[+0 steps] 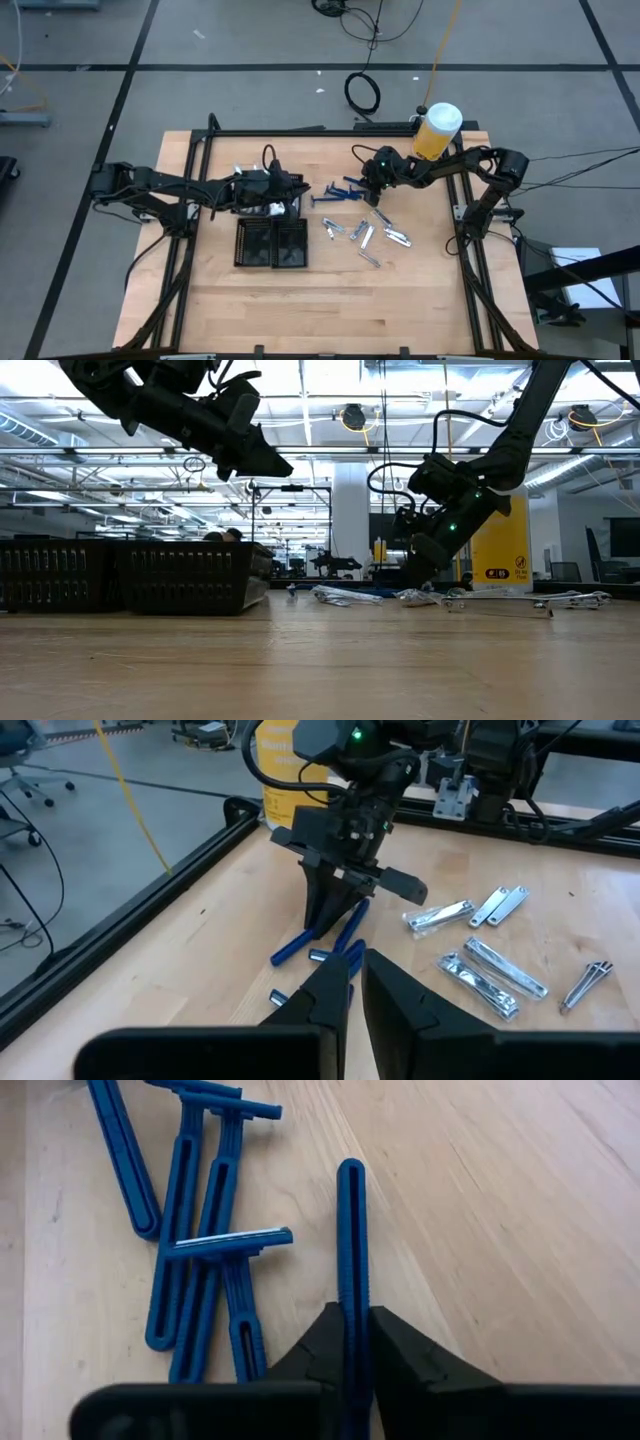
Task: Pick & Place Travel size toiletries
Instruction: Put the blue razor into the bottom left black bin
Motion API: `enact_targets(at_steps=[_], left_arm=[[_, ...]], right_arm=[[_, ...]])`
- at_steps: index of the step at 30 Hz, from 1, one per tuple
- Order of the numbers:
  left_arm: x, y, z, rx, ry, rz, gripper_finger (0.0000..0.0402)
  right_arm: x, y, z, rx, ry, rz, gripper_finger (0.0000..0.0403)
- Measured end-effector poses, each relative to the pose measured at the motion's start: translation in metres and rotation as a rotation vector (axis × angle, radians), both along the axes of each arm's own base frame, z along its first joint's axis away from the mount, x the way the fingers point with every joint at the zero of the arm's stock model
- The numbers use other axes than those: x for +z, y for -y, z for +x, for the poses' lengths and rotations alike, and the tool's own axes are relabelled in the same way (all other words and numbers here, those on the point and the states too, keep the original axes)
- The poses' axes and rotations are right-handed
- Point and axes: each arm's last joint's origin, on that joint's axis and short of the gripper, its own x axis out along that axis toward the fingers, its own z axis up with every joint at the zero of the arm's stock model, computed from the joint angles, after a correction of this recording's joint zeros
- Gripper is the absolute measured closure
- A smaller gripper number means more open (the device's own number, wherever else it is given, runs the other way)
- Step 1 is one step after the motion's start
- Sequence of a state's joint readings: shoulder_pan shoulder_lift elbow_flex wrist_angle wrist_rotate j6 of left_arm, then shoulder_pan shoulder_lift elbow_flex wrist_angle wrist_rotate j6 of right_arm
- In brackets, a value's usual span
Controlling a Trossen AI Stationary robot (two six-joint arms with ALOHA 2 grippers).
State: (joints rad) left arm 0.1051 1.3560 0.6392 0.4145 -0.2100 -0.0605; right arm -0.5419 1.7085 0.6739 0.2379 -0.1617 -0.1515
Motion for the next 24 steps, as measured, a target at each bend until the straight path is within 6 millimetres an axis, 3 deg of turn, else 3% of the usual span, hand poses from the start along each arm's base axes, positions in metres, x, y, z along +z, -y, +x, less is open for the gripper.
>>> enact_targets(at_steps=[8,13,18,24], left_arm=[[0.000,0.000,0.000,0.000,0.000,0.000,0.0369],[0.000,0.000,0.000,0.001,0.005,-0.003,0.0369],[0.003,0.003,0.004,-0.021,0.047,0.041,0.0362],[0.000,0.007,0.017,-0.047,0.150,0.097,0.0286]], right_arm=[[0.012,-0.003,0.001,-0.003,0.048,-0.020,0.0382],[0.053,-0.013,0.004,0.030,0.206,-0.101,0.0382],[0.091,-0.039,0.006,0.111,0.387,-0.168,0.0382],[0.120,-0.075,0.000,0.225,0.710,-0.223,0.0382]])
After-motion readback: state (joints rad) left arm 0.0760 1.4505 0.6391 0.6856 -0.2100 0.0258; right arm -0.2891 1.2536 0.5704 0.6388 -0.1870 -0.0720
